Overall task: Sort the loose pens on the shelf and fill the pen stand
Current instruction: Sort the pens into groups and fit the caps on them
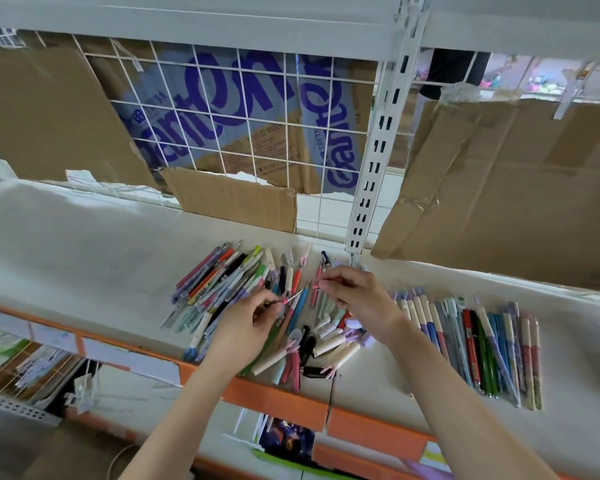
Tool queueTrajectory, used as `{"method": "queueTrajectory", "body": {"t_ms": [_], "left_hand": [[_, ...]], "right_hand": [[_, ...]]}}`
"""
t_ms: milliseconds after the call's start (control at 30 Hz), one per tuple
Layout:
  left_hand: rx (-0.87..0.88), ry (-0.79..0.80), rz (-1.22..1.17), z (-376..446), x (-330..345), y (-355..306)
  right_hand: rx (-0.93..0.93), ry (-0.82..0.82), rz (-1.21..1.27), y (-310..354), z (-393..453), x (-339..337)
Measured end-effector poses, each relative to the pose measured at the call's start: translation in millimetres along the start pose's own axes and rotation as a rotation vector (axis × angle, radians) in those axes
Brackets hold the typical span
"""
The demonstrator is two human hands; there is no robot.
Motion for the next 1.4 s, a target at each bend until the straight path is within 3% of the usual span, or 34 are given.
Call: {"method": "queueTrajectory", "body": {"t_ms": [233, 400, 567, 633, 733, 867, 967, 1033, 1133, 1233, 1400], "left_hand": [[0.026, 0.003, -0.004, -2.0, -1.3, -1.1], [0.034, 0.061, -0.086, -4.8, 2.0, -8.8], [-0.138, 0.136, -0.187, -0.5, 9.2, -13.5], [-0.249, 0.21, -0.368, -0.3, 12.0, -15.3], [-0.386, 0.317, -0.686, -1.3, 13.6, -19.2], [-0.302, 0.332, -0.689, 1.5, 12.8, -27.3], [-0.179, 0.288, -0.374, -1.1, 11.5, -29.7], [-0.081, 0.23, -0.067, -5.0, 11.9, -22.5], [-0.049, 0.233, 0.138, -16.0, 14.5, -15.2], [0.018, 0.187, 0.433, -24.5, 20.7, -15.9], [0.04, 0.144, 0.53, -18.4, 24.7, -15.2]], "right_hand": [[-0.048, 0.035, -0.085, 5.7, -0.9, 1.4], [-0.033, 0.152, -0.143, 3.2, -2.6, 11.5], [-0.041, 0.138, -0.085, -1.8, -7.4, 17.8], [-0.046, 0.133, -0.093, -2.0, -9.2, 17.8], [-0.063, 0.082, -0.089, 0.8, -8.1, 17.8], [-0.038, -0.139, 0.204, 3.5, -6.5, 21.6], [0.011, -0.251, 0.273, 0.5, -8.6, 17.3], [0.006, -0.291, 0.101, -2.9, -12.0, 4.1], [-0.026, -0.306, -0.28, -8.5, -20.7, -20.1], [-0.008, -0.336, -0.503, -18.8, -32.7, -39.0], [0.021, -0.278, -0.932, -29.9, -44.8, -58.4]]}}
Point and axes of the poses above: each hand's wrist, its own z-axis towards the middle knuckle, its own x-axis out of the palm, y = z × x, the point moved 2 cm from there along z, towards the middle knuckle, and after that the axes turned 12 degrees about -x, right-handed, at the moved point
